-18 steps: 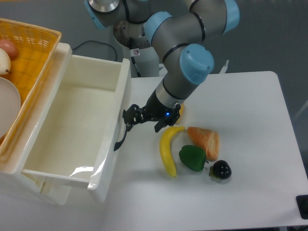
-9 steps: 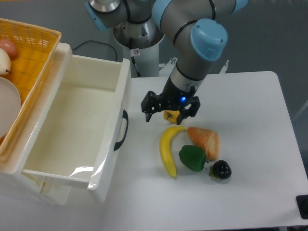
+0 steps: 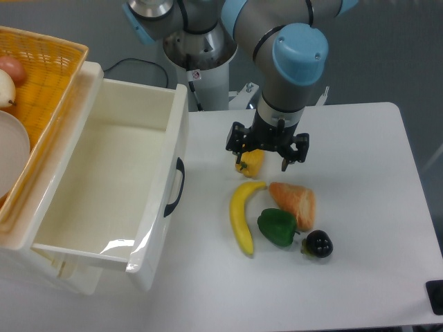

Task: Slide the top white drawer open

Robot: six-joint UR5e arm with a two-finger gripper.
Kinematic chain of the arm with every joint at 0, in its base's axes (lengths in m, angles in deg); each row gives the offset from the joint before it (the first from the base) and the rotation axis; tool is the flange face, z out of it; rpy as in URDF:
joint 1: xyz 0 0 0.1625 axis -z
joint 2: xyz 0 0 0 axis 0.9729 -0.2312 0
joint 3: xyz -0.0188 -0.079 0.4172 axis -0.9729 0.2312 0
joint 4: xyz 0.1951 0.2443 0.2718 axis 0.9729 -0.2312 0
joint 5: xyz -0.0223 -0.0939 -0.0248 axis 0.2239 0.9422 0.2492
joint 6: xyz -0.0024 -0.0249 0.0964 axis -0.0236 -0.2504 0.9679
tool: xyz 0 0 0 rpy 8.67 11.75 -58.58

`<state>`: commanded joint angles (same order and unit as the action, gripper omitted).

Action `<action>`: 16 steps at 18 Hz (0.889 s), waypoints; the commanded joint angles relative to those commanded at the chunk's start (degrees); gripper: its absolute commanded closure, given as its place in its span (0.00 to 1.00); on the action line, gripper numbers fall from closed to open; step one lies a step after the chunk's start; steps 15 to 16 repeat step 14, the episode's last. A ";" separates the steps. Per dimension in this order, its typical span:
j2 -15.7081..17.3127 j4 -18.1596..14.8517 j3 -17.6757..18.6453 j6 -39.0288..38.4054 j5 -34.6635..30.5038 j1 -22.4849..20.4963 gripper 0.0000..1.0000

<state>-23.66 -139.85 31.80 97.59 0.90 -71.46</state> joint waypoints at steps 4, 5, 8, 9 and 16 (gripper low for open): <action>0.09 0.44 -0.08 0.09 0.09 -0.53 0.00; 0.35 0.79 -0.17 0.09 0.17 -0.62 0.00; 0.79 0.79 0.26 0.44 0.35 -0.27 0.00; 0.97 0.79 0.18 0.44 0.44 -0.09 0.00; 0.97 0.62 0.27 0.44 0.44 0.70 0.00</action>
